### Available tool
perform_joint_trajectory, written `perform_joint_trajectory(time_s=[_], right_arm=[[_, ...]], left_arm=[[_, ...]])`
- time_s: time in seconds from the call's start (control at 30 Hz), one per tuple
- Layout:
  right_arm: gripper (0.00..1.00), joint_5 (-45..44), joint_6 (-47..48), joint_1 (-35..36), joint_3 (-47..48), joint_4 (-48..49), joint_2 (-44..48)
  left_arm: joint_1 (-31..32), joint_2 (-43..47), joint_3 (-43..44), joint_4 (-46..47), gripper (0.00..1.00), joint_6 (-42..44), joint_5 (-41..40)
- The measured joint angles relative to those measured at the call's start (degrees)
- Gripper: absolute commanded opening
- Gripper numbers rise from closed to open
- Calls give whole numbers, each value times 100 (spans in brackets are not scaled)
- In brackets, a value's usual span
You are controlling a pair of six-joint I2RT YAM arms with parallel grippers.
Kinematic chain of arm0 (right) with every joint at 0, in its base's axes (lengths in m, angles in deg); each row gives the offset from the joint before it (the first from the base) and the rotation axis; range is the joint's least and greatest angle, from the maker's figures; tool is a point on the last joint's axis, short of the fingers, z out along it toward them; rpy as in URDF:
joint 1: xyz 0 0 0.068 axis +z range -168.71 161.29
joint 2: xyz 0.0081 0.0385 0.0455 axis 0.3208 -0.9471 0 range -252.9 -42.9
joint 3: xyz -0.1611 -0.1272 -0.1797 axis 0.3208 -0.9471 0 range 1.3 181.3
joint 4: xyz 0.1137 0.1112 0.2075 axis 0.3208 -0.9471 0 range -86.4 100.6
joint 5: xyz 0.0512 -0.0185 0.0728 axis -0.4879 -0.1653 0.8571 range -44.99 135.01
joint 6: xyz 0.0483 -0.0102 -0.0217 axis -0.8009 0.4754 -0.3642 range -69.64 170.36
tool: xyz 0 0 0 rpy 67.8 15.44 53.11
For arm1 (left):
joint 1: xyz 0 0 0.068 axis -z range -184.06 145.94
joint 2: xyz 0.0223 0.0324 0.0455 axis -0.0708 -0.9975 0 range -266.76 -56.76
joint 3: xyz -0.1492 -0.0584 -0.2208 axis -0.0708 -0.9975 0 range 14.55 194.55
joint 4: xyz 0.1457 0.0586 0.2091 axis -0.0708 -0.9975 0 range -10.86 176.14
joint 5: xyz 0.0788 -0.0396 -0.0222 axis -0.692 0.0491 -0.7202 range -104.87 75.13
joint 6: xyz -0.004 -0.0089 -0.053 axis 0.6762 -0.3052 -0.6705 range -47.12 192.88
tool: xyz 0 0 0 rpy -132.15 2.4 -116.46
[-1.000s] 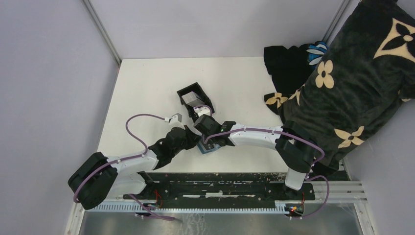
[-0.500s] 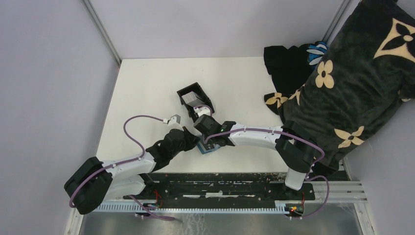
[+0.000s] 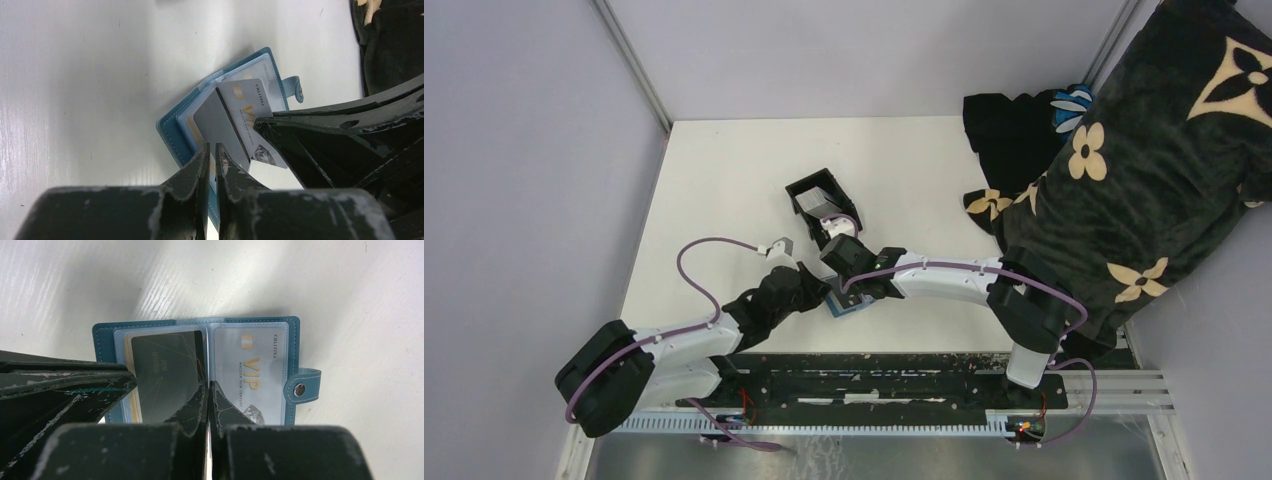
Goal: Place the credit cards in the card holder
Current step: Adjust the card holder at the center of the board.
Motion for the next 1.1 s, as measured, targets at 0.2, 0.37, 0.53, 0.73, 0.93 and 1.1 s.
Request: perform_joint_trajectory(time_s=[0.2,0.37,0.53,0.73,0.93,1.1], right_arm=[[1,-79,7,0,0,-129,37],[1,-138,33,0,0,-286,85],[1,-184,92,0,11,-444,151],[1,-254,160,0,111,-527,184],[1,-275,203,0,177,-579,188],[1,-295,264,0,192,-680,278]], left_arm=[[11,4,-26,-4,14,0,-2],[13,68,-26,-20,14,0,-17],[13,181,-26,-22,14,0,-37],[13,186,-26,-26,14,0,-37],[17,129,-31,-20,14,0,-35],[35,-144,-46,42,14,0,-33]])
